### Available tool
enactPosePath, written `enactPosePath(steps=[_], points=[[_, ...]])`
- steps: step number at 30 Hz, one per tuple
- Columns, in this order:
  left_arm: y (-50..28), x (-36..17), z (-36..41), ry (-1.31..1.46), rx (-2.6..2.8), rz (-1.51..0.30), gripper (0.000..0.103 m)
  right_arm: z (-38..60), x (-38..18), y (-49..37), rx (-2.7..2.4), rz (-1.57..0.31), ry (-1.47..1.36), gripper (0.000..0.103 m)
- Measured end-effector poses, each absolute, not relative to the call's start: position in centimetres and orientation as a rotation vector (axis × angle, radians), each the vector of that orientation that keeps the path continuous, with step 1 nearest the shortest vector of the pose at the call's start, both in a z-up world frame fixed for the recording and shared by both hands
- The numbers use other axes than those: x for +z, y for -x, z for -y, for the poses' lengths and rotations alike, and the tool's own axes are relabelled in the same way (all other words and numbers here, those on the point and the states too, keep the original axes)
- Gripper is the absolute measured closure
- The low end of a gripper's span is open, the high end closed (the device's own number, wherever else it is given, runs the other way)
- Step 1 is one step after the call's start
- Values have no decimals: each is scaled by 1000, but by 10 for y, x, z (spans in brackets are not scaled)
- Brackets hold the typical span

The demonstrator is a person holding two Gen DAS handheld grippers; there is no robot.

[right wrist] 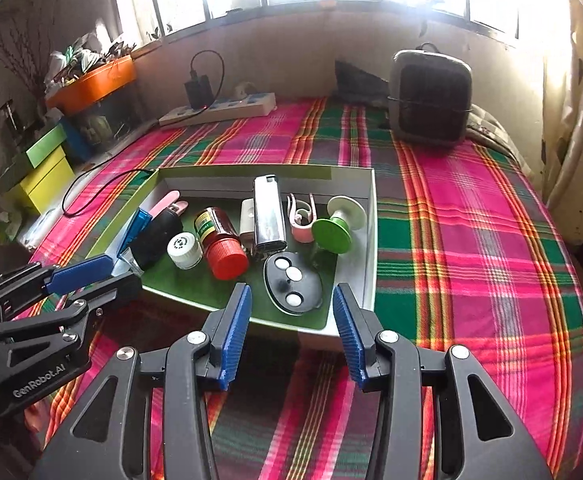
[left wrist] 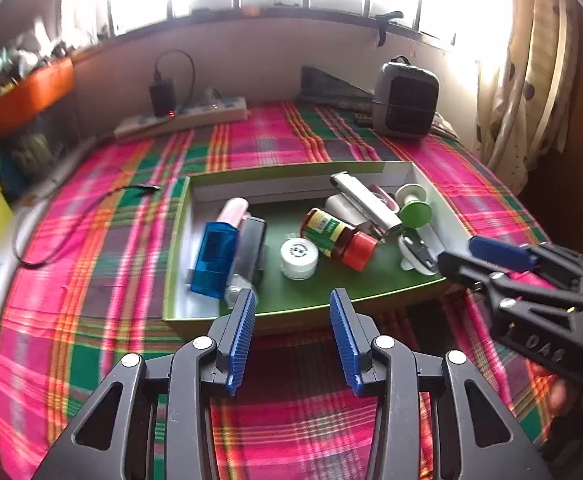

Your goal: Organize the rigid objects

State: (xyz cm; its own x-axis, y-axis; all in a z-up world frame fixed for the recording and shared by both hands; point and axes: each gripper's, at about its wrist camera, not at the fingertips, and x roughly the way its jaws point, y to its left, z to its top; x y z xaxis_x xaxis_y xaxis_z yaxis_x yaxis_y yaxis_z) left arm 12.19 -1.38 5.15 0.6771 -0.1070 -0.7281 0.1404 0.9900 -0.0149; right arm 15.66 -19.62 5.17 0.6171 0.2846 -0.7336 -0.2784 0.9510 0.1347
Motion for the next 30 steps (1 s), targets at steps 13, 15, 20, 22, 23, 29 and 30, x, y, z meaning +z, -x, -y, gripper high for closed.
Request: enactPosePath(steps=[13,15,20,22,23,29,30], points=[[-89,41,3,-29,-78,-825,65,197,55,-118,289,-810,19,59],[-86,35,2,-32,-69,-838,65,196,51,-114,286,-824,21,59],[-81,26,-5,-26,-44,-859,65,195,39,-109,261,-860,28,59],[-80,23,-7,-28,-35,-866,64,196,34,-109,251,-872,26,59],[-79,21,-9,-25,-33,-870,65,196,32,-109,246,-876,25,59],[-81,16,-17,1,-16,-887,64,200,27,-111,218,-893,18,58],[-82,16,-17,5,-20,-889,64,200,27,-111,214,-894,17,58]])
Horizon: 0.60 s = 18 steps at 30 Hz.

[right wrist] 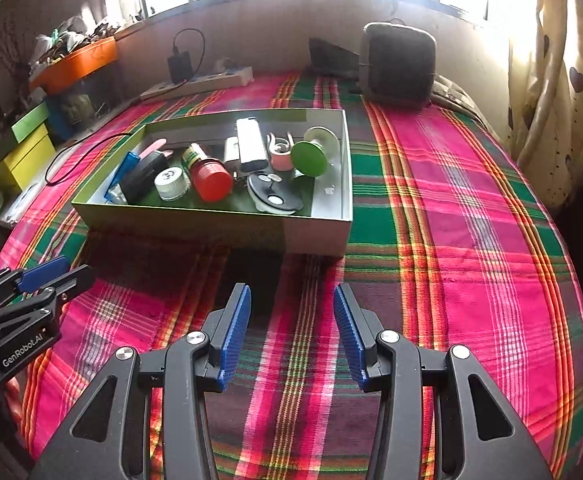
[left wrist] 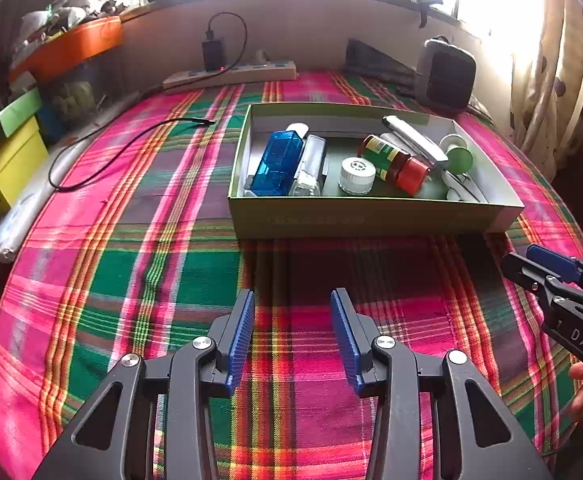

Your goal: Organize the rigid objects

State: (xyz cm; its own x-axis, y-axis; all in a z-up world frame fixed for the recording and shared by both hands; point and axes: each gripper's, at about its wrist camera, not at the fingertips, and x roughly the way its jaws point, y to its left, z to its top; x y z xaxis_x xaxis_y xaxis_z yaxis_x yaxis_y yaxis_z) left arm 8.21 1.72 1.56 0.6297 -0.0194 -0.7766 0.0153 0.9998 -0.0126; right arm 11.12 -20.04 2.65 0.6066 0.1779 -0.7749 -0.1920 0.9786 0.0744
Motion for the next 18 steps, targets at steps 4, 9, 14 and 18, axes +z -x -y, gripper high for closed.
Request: enactPosePath(steps=[4,9,14,18], points=[[-85,12,-16,-2,-18,-900,56,201,23,-113,201,-911,20,58],[-87,11,-12,-19,-13,-898,52,202,18,-113,186,-927,38,58],[-88,11,-10,-5,-3,-898,48,202,18,-112,181,-926,46,58],[-89,10,-8,-3,11,-899,46,201,18,-111,171,-928,57,58]])
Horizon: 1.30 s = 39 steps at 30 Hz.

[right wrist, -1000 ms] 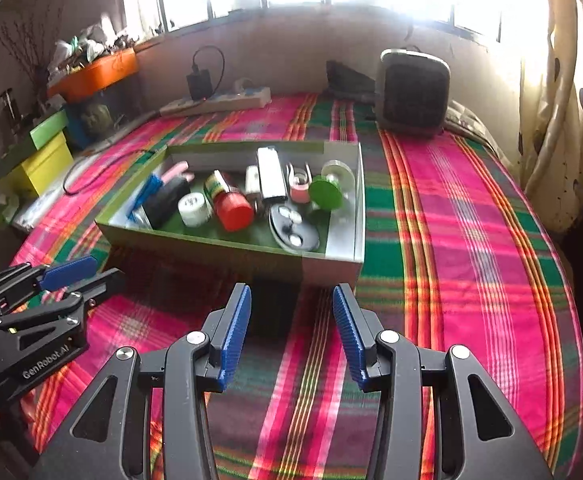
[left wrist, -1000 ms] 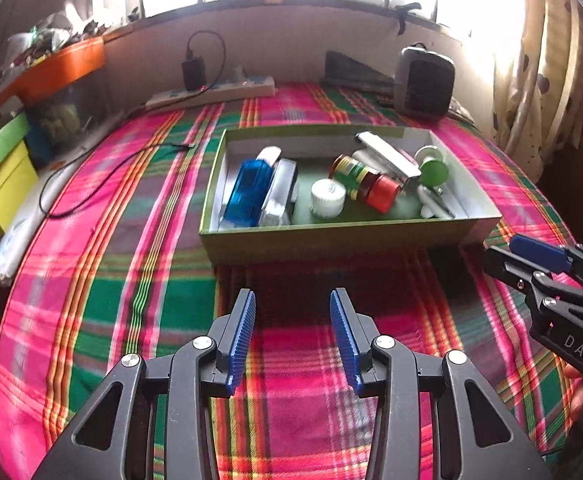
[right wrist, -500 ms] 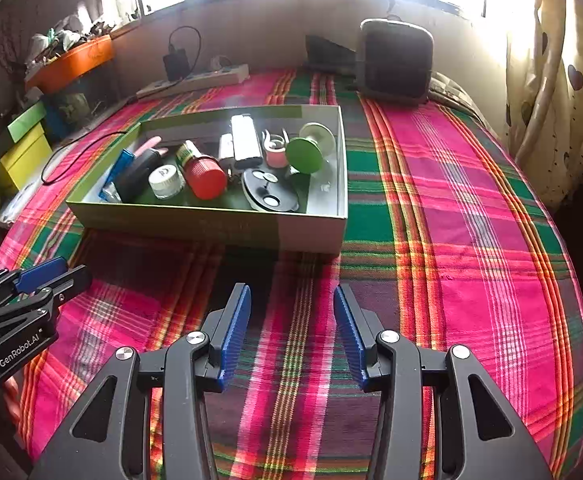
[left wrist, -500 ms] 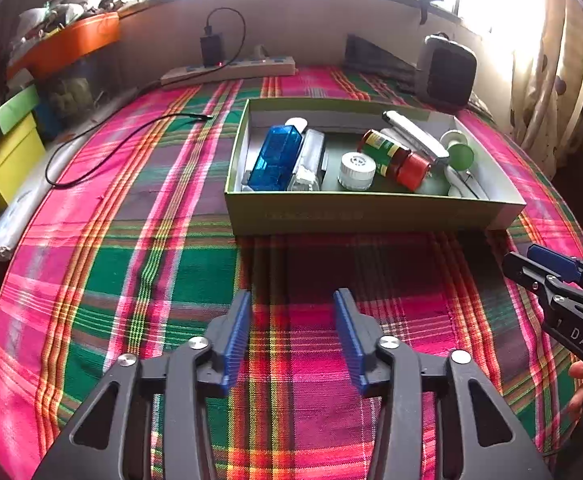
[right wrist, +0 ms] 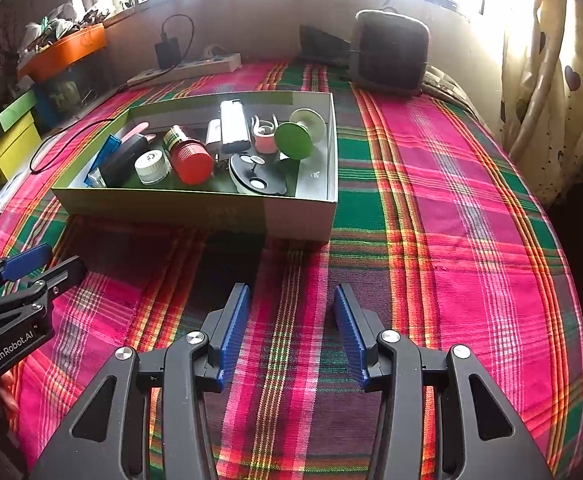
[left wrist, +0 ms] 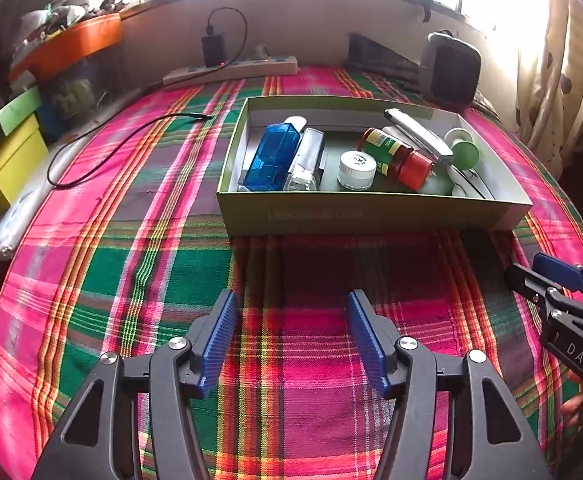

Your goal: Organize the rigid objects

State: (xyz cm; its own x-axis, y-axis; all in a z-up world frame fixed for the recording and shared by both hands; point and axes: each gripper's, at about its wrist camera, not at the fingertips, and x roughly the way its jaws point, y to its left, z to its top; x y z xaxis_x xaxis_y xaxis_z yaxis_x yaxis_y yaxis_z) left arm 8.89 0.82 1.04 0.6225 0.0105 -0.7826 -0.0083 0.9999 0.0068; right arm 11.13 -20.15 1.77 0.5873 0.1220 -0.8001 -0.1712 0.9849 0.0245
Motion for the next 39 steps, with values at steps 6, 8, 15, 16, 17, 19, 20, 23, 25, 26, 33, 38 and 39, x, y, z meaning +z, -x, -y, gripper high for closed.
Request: enactPosePath(steps=[6,8,15,16,17,19,20,23,25,26,33,38,39], points=[[-89,10,-7,-3,20,-899,45,201,18,-112,171,-928,55,57],[-89,10,-7,-3,19,-899,45,202,18,-112,169,-928,59,56],[-89,10,-7,-4,20,-900,45,203,17,-114,165,-933,59,46],[-89,10,-7,-3,20,-900,45,203,17,-114,166,-933,59,46],[-89,10,-7,-3,19,-900,45,203,17,-113,166,-933,58,46],[-89,10,-7,-3,19,-900,45,203,17,-113,166,-933,59,45],[-89,10,-7,-4,20,-900,45,203,17,-113,166,-933,58,45],[-89,10,-7,-3,19,-900,45,203,17,-114,166,-933,58,45],[-89,10,-7,-3,19,-900,45,203,16,-113,166,-933,58,45],[-89,10,-7,-4,19,-900,45,203,16,-114,166,-933,58,45],[-89,10,-7,-4,19,-900,45,203,17,-113,166,-933,58,45],[-89,10,-7,-3,19,-900,45,203,17,-113,166,-933,58,45],[-89,10,-7,-3,19,-900,45,203,17,-113,166,-933,58,45]])
